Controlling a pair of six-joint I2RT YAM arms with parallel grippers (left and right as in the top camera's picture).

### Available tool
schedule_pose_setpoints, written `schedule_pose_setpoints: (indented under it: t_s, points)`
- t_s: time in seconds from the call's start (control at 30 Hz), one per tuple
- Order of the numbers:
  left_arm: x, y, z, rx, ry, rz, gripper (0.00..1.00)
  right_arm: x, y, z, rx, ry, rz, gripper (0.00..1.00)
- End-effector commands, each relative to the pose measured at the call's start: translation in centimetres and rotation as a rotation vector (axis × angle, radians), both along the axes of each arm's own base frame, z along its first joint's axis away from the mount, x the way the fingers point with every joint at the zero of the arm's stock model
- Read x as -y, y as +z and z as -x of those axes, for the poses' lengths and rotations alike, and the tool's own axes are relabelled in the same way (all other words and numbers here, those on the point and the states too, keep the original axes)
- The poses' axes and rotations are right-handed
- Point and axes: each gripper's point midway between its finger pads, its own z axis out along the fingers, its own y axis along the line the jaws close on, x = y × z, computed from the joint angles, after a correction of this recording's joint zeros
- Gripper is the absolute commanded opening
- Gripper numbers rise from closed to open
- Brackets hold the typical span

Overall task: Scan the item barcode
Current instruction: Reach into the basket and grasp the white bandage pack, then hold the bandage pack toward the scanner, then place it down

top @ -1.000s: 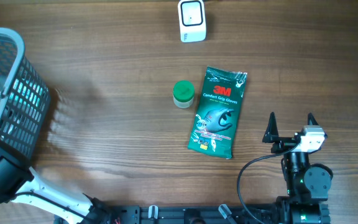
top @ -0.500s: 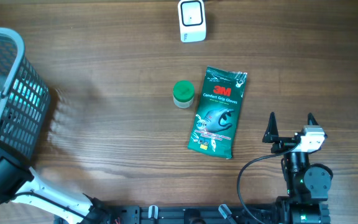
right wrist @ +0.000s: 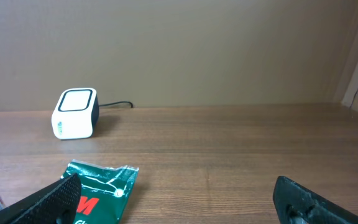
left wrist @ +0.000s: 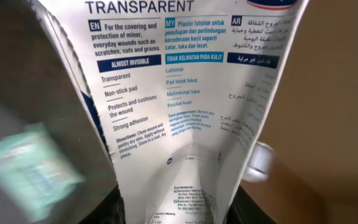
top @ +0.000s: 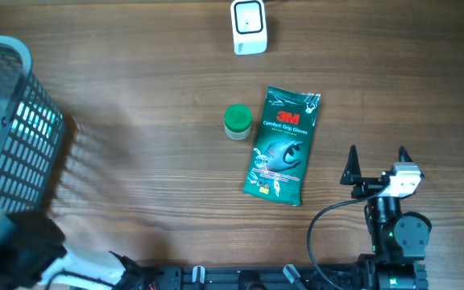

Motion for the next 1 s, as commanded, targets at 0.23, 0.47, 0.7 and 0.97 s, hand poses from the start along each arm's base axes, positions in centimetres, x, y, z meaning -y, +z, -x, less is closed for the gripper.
schedule_pose_setpoints:
  t_s: [0.23, 0.47, 0.7, 0.97]
  points:
    - [32.4, 2.6, 4.1, 0.148, -1.015, -0.156, 0.33, -0.3, 0.2, 0.0, 0.01, 0.013, 0.012, 1.0]
    - [34.4, -9.1, 6.2, -0.374, -1.087, -0.521, 0.32, -0.3, 0.2, 0.0, 0.01, 0.013, 0.012, 1.0]
    - [33.7, -21.9, 8.3, -0.645, -1.069, -0.428, 0.36, -0.3, 0.2, 0.0, 0.01, 0.013, 0.012, 1.0]
    - [32.9, -32.9, 12.7, -0.795, -0.967, -0.331, 0.41, -0.3, 0.2, 0.0, 0.01, 0.013, 0.012, 1.0]
